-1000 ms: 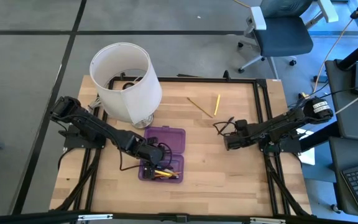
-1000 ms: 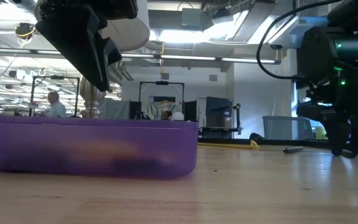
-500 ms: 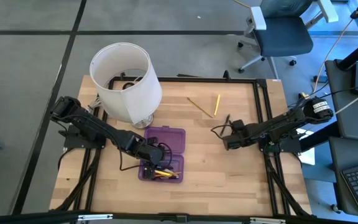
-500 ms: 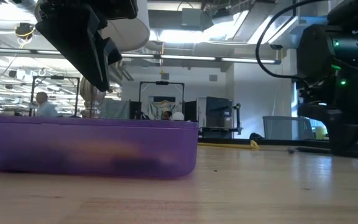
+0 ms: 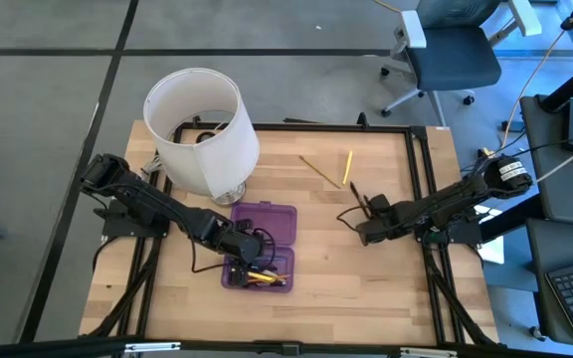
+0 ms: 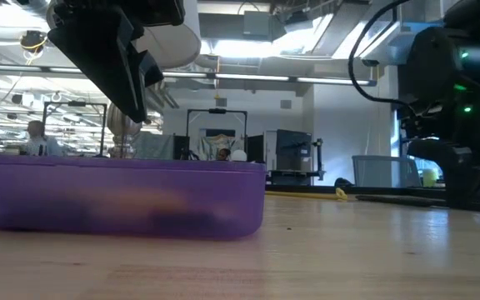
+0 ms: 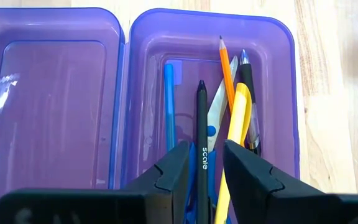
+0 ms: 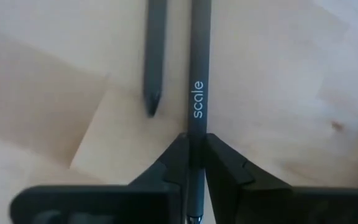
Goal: Pick & place school supplies into a supply box
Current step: Put the black pen into the purple supply box
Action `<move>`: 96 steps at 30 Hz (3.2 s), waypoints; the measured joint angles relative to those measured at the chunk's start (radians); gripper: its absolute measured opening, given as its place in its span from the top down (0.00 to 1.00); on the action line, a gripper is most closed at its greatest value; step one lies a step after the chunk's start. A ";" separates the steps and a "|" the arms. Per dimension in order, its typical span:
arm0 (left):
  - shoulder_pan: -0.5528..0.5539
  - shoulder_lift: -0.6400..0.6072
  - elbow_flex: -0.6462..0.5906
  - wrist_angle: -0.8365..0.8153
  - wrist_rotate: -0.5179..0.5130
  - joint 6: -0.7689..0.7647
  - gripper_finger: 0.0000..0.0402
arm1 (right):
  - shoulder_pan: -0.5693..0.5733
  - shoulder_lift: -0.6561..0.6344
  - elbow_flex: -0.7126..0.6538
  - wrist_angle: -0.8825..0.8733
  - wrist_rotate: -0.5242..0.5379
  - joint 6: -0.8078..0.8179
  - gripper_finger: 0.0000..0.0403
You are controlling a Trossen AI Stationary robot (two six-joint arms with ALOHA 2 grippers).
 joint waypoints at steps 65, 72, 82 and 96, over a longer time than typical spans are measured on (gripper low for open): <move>0.000 0.000 -0.002 0.217 -0.143 -0.017 0.79 | 0.367 0.015 0.015 0.237 0.021 -0.314 0.89; 0.007 -0.005 -0.084 0.483 -0.069 0.119 0.80 | 0.366 0.011 0.014 0.274 0.047 -0.318 0.89; 0.040 -0.005 -0.349 1.058 0.054 0.069 0.79 | 0.396 0.013 0.085 0.291 0.180 -0.382 0.89; 0.043 -0.004 -0.440 1.394 0.046 0.205 0.79 | 0.394 0.010 0.228 1.025 0.432 -1.075 0.89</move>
